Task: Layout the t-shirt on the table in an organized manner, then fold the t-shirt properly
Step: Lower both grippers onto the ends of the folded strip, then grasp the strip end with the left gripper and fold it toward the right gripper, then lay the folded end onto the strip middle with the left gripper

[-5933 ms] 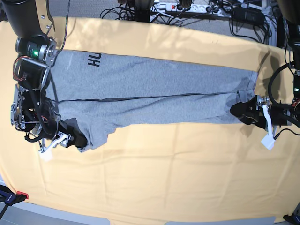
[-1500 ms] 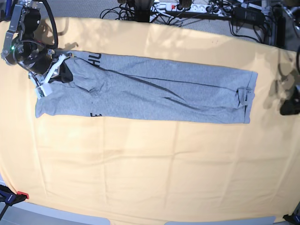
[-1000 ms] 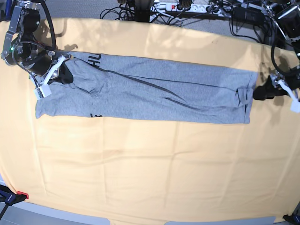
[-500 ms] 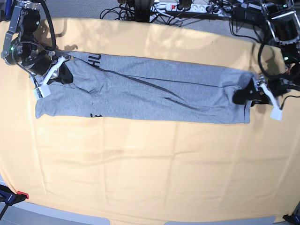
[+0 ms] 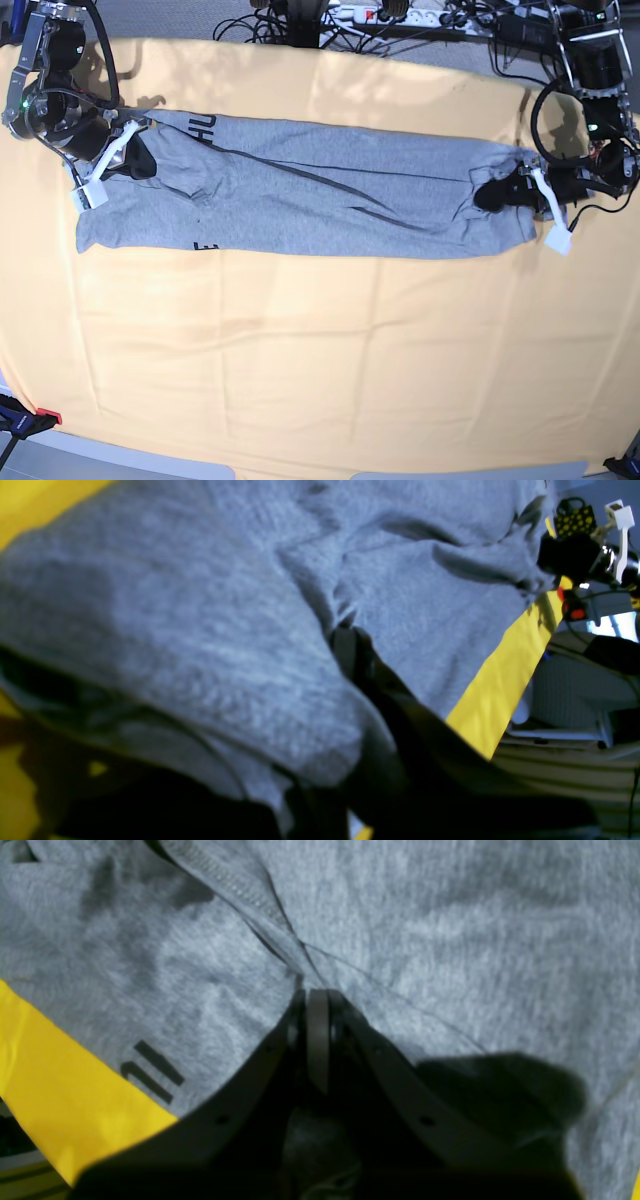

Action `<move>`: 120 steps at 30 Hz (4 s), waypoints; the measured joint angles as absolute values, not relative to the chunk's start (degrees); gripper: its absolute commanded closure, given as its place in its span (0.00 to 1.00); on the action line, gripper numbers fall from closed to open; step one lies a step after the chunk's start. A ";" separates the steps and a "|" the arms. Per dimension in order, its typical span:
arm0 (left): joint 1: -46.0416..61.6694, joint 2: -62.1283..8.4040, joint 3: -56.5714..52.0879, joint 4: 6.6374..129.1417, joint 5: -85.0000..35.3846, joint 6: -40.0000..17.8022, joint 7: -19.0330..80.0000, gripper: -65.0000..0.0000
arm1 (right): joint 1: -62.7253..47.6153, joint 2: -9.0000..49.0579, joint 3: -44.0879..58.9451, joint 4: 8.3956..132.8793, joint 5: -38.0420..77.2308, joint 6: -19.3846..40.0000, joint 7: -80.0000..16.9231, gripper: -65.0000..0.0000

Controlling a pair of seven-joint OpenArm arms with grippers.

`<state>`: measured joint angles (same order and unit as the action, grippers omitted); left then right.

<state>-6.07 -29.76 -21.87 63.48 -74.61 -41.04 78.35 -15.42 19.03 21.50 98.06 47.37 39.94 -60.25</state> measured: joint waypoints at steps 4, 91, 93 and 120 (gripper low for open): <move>-6.74 -31.86 -21.80 63.13 -74.35 -40.47 79.26 1.00 | -15.46 19.03 21.50 98.70 48.42 39.90 -61.19 1.00; -7.27 -4.12 -16.99 87.72 -72.07 -39.59 81.03 0.90 | -15.66 18.90 21.47 103.81 48.49 39.90 -64.38 1.00; -7.11 -4.10 -16.67 87.72 -72.16 -39.66 81.01 1.00 | -15.70 18.90 21.47 103.81 48.56 39.90 -64.38 1.00; -5.58 0.75 -12.45 87.70 -79.64 -39.70 80.84 0.29 | -15.70 18.90 21.47 103.81 49.91 39.90 -64.79 1.00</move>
<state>-5.58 0.75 -12.45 87.70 -79.64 -39.70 80.84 -15.70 18.90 21.47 103.81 49.91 39.90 -64.79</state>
